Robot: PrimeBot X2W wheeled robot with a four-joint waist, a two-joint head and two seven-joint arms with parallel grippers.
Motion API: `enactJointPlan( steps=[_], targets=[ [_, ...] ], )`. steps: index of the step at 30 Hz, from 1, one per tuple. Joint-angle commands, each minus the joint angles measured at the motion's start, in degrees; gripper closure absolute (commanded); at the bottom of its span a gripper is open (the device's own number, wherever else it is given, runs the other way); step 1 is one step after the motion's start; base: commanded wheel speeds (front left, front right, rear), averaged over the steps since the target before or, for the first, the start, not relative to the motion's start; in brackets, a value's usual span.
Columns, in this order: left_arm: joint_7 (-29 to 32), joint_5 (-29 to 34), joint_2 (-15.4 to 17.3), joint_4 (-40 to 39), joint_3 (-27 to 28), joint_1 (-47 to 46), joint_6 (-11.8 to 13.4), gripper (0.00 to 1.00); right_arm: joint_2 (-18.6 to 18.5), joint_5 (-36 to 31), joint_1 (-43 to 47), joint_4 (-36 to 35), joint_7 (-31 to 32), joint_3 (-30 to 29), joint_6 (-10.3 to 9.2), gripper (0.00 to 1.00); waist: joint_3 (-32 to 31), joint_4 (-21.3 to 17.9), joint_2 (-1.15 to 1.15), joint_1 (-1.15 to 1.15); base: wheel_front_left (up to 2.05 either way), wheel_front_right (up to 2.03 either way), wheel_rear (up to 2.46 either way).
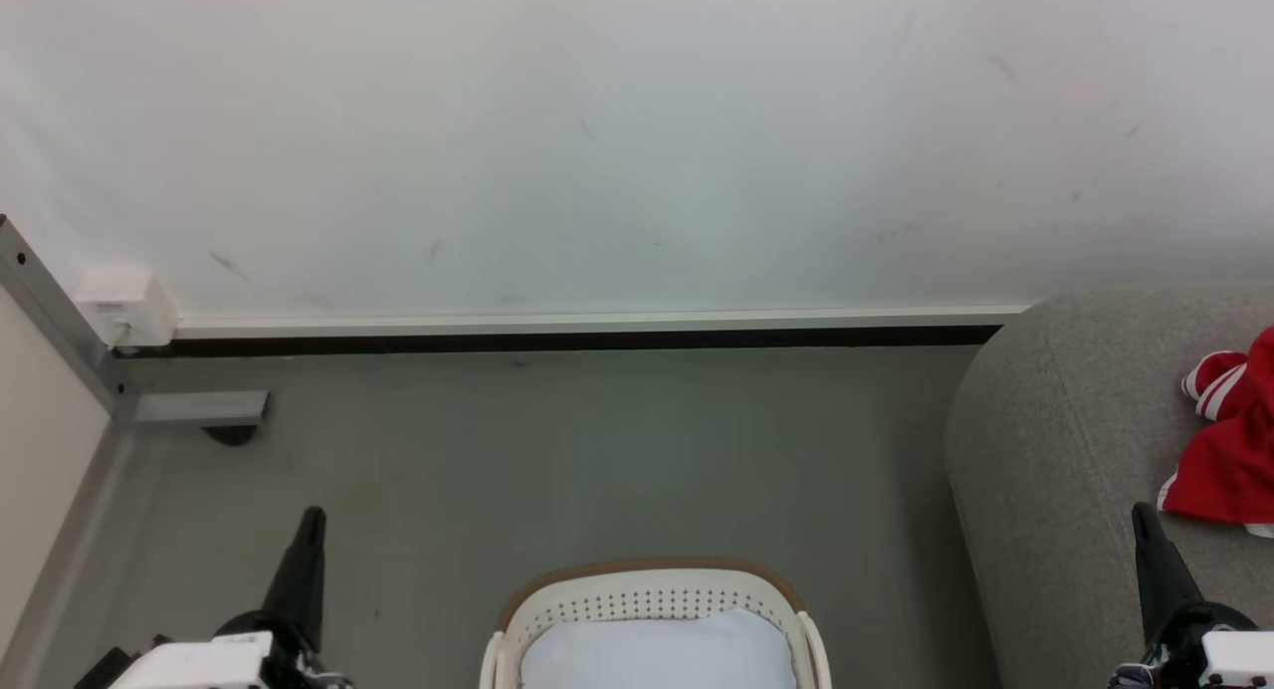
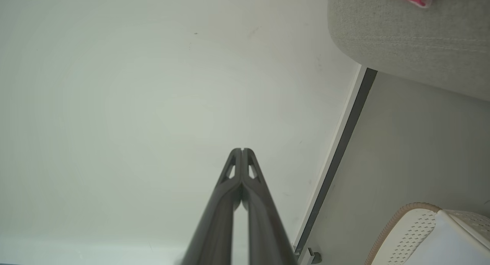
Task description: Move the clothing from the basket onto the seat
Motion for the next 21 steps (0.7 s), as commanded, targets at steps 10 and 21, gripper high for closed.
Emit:
enactJointPlan(
  steps=[10, 21],
  targets=[
    [0.20, -0.81, 0.42, -0.23, 0.13, -0.47, -0.39, 1.00, 0.13, -0.15, -0.68, -0.32, 0.11, -0.31, -0.12, 1.00, 0.00, 0.00, 0.00, 0.00, 0.00, 0.00, 0.00],
    [0.20, -0.81, 0.41, -0.23, 0.12, -0.47, -0.39, 1.00, 0.15, -0.20, -0.68, -0.32, 0.14, -0.34, -0.12, 1.00, 0.00, 0.00, 0.00, 0.00, 0.00, 0.00, 0.00]
  ],
)
